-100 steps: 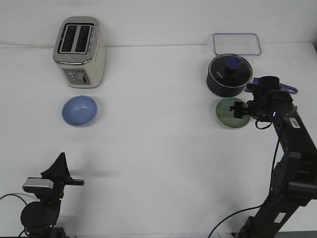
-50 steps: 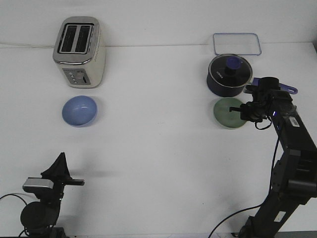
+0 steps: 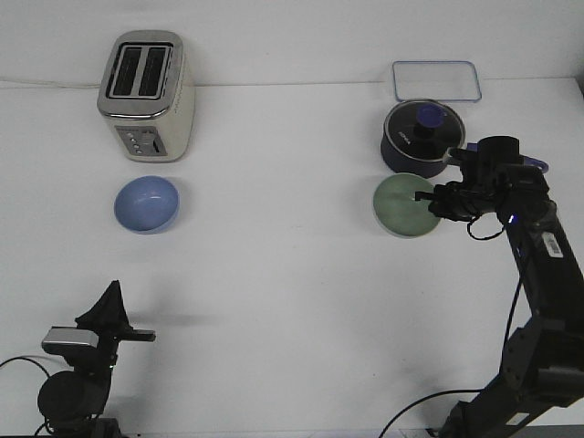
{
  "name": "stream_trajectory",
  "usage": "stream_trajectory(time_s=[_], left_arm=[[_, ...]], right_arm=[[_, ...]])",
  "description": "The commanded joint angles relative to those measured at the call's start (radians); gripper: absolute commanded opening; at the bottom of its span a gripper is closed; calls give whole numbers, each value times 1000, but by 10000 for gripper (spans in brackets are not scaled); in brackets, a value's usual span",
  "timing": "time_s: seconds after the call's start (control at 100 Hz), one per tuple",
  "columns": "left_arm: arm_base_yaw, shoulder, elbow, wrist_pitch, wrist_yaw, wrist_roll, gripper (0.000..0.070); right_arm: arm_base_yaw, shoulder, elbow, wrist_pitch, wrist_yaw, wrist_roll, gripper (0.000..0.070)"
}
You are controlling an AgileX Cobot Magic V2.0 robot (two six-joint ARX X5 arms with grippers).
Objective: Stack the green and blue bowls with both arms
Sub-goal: 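Carry the green bowl toward the table center and set it down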
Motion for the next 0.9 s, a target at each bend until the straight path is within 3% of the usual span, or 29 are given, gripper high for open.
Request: stream_trajectory(time_s=[0.0, 0.23, 0.38, 0.5, 0.89], left_arm=[[-1, -1, -19, 10, 1, 5, 11], [-1, -1, -19, 10, 1, 5, 11], [-1, -1, -19, 10, 1, 5, 11], [-1, -1, -19, 10, 1, 5, 11], [-1, -1, -19, 10, 1, 5, 11]], right_arm=[[33, -16, 21, -20, -10, 12, 0], [253, -54, 16, -72, -7, 32, 0], [414, -53, -10, -10, 4, 83, 0], [523, -52, -19, 31, 56, 128, 0], [668, 23, -21, 32, 80, 167, 0]])
